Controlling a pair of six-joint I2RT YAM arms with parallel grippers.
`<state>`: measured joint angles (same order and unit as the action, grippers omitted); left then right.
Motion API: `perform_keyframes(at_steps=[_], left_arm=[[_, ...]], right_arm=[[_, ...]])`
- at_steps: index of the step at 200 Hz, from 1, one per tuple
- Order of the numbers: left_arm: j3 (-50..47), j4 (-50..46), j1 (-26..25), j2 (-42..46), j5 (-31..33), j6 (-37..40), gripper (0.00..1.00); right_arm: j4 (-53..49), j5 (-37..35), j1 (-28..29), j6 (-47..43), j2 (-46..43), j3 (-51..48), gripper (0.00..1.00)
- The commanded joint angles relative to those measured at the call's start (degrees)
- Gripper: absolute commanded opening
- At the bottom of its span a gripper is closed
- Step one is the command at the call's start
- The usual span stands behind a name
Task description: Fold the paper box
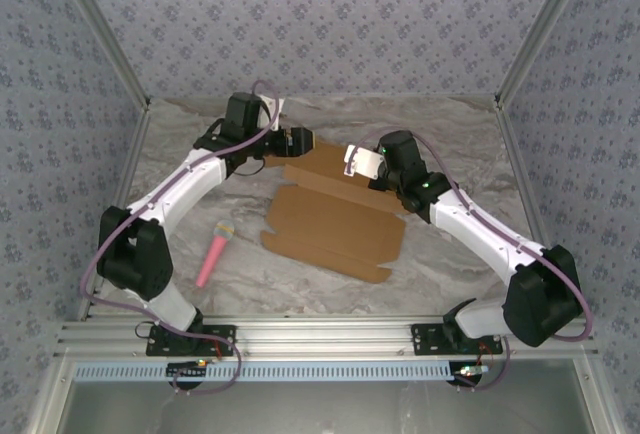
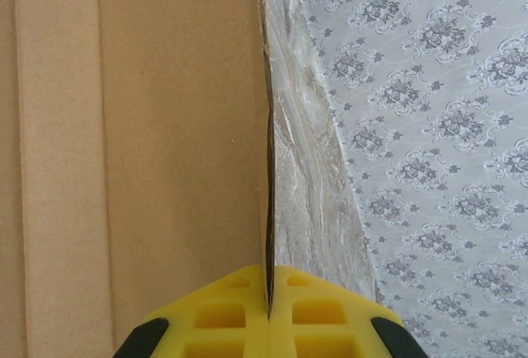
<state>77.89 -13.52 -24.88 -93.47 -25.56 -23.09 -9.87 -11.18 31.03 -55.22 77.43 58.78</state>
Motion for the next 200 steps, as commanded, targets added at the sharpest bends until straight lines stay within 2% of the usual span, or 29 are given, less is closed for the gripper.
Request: perform_keyframes(at_steps=[1, 42, 105, 125, 152, 180, 200], left_arm=[[-1.7, 8.3, -0.4, -0.1, -4.7, -6.1, 0.73], [-4.8, 18.0, -0.7, -1.4, -8.0, -15.7, 0.71], [-6.7, 20.0, -0.8, -0.5, -7.9, -18.2, 0.70], [-6.9, 16.3, -0.7, 0.7, -5.1, -15.0, 0.73], [-9.1, 9.5, -0.4, 4.7, 3.9, -7.8, 0.77], [-15.7, 9.7, 0.6, 9.9, 9.4, -4.1, 0.80], [-21.1, 12.2, 1.2, 13.2, 10.3, -2.7, 0.81]], right_arm=[[0.4, -0.2, 0.7, 0.8, 0.7, 1.5, 0.00], [1.2, -0.3, 1.0, 1.9, 1.7, 1.9, 0.00], [1.6, -2.5, 1.2, 0.9, 2.8, 1.7, 0.00], [1.2, -3.0, 0.9, 0.2, 2.6, 1.7, 0.00], [-1.0, -2.9, 0.5, -0.4, 2.2, 2.5, 0.00], [-6.3, 0.2, -0.8, 2.2, 2.3, 5.0, 0.00], [-11.2, 4.1, -2.9, 6.3, 2.7, 7.7, 0.00]])
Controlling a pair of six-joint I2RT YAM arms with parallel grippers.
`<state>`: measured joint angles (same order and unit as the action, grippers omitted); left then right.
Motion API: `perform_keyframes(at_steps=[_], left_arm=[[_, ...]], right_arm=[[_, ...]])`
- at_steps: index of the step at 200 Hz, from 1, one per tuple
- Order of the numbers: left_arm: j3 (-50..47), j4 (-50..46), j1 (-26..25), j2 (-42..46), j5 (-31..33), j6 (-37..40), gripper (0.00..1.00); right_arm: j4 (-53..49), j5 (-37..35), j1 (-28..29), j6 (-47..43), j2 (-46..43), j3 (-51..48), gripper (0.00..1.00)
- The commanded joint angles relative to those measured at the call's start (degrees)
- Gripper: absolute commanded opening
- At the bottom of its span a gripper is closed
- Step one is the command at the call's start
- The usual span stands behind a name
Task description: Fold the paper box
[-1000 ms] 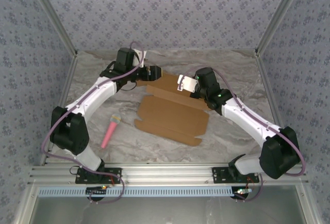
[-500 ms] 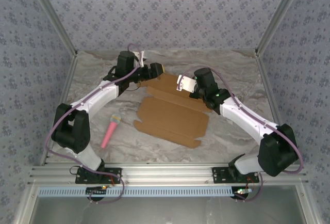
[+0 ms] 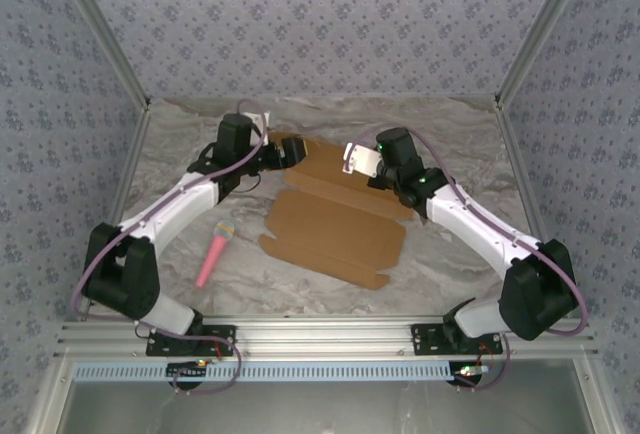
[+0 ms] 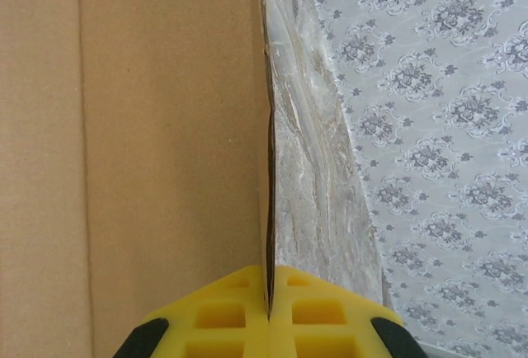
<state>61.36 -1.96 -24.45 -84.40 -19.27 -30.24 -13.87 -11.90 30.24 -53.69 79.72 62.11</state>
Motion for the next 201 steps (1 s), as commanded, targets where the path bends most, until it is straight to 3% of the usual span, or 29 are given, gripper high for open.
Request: perform_keyframes(at_steps=[1, 43, 94, 144, 201], left_arm=[[-4.8, 0.8, 0.8, 4.2, 4.0, 4.5, 0.81], [-10.9, 7.5, 1.0, 4.6, 0.7, 8.3, 0.81], [-11.7, 10.9, 0.5, 2.9, 0.6, 18.9, 0.81], [-6.7, 7.9, 1.2, -1.8, 1.5, 22.9, 0.81], [-1.7, 6.4, 2.1, -8.7, 5.8, 24.6, 0.82]], right_arm=[[-7.4, 5.1, -2.1, 4.9, 0.5, 4.5, 0.00], [-19.6, 15.1, -6.6, 11.4, 2.9, 14.1, 0.00], [-32.7, 23.8, -10.1, 16.7, 3.3, 23.1, 0.00], [-35.3, 30.6, -12.8, 19.2, 3.1, 26.4, 0.00], [-34.9, 31.7, -13.3, 19.5, 3.2, 26.7, 0.00]])
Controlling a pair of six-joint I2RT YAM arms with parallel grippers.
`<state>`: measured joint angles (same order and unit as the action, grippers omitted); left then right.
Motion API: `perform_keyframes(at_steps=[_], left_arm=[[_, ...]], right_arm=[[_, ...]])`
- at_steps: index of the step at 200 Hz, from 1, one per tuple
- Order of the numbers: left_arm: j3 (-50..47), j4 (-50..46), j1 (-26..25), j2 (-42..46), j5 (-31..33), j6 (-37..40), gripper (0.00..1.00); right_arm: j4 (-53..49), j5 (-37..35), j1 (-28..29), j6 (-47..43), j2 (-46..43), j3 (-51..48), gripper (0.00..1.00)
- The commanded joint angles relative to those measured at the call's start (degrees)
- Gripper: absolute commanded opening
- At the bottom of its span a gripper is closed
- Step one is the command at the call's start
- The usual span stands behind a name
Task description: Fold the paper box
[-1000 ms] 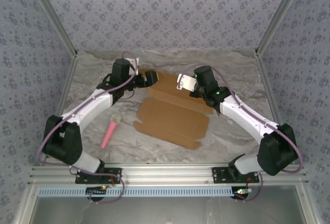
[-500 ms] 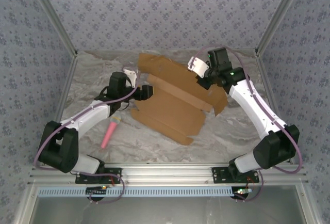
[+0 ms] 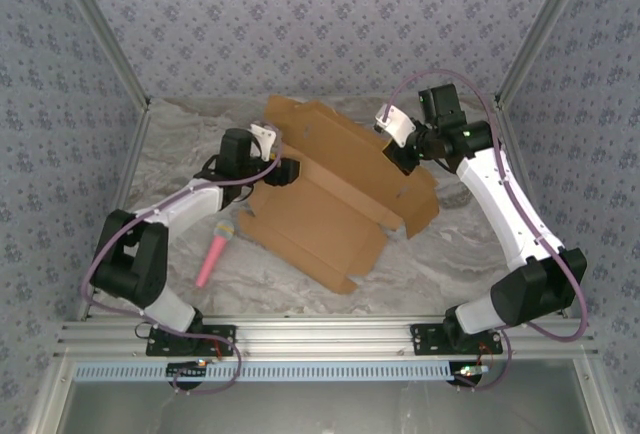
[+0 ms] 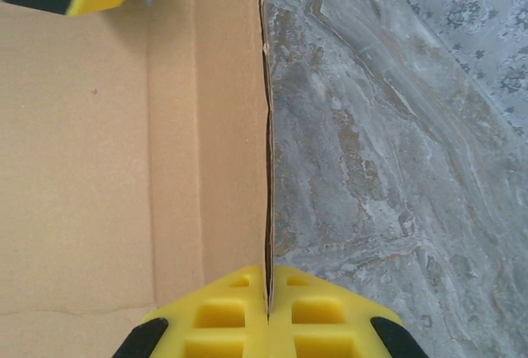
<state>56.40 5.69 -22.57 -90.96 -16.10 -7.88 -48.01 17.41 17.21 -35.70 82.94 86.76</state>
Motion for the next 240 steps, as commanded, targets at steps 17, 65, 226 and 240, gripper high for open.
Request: perform_keyframes(at_steps=[17, 65, 226, 240], left_arm=[[4.4, -1.4, 0.2, -3.6, 3.3, 2.4, 0.82], [6.6, -0.4, 0.3, -6.9, -0.1, 1.3, 0.80], [1.2, 6.6, -2.7, -4.5, -12.6, 1.2, 0.60], [2.2, 5.5, -3.1, -5.5, -12.5, 2.0, 0.60]], right_arm=[[-0.8, 2.5, -0.2, 1.4, 0.0, 1.9, 0.00], [-0.2, 2.1, -0.2, 1.5, 0.2, 1.7, 0.00], [2.5, 2.1, -0.9, 4.4, 3.5, 1.8, 0.00], [2.6, 2.7, -1.0, 4.4, 3.5, 1.7, 0.00]])
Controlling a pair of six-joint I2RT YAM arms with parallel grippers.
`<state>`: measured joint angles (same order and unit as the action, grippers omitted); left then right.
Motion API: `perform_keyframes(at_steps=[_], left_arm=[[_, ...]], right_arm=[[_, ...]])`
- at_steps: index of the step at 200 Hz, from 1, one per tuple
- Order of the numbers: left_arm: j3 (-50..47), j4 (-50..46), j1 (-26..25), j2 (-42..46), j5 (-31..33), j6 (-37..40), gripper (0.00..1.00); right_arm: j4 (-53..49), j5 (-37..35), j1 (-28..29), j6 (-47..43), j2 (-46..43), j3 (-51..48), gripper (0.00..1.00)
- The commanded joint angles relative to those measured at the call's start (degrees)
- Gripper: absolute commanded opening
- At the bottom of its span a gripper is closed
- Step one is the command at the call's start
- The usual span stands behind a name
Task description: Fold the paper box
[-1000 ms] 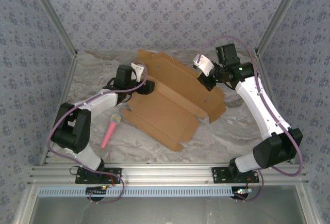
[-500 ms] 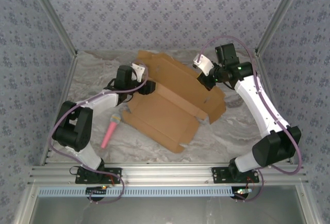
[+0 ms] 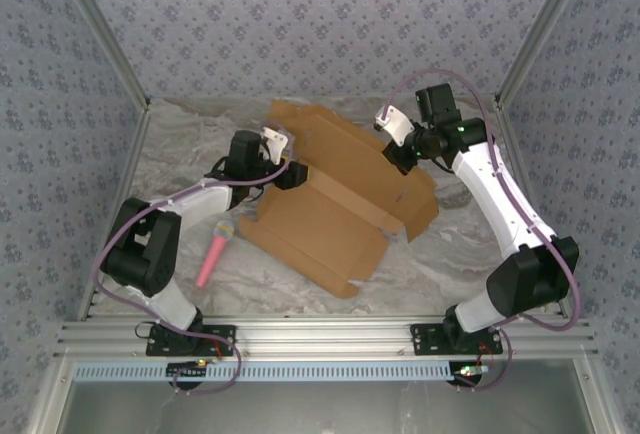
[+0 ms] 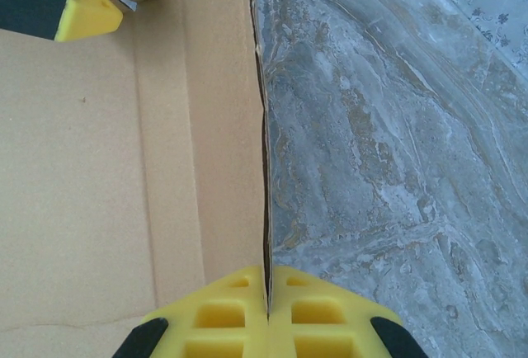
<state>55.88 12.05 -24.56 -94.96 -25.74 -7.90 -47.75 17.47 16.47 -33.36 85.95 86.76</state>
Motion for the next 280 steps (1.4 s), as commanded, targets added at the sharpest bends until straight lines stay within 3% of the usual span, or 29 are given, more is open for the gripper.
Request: perform_keyframes(at_steps=[1, 66, 120, 231, 280], left_arm=[[2.9, -0.9, -1.2, -1.6, -2.8, 2.1, 0.60], [7.2, -2.7, -2.6, -7.7, -2.7, 4.5, 0.60], [7.2, -4.2, -2.8, -7.0, -2.4, 5.7, 0.60], [-0.2, -6.9, -0.8, 5.8, 1.7, 7.3, 0.65], [-4.1, -6.2, 2.9, 13.3, 8.6, 0.2, 0.67]], right_arm=[[2.3, 2.8, -0.2, 2.0, 0.5, 1.7, 0.00], [2.7, 6.3, -0.3, 2.1, 0.7, 1.3, 0.00], [2.4, 4.3, -0.5, 1.6, 0.7, 0.5, 0.00], [2.8, -13.0, 1.7, -7.8, 0.9, -1.2, 0.00], [6.3, -18.1, 4.0, -15.3, 1.8, -3.2, 0.00]])
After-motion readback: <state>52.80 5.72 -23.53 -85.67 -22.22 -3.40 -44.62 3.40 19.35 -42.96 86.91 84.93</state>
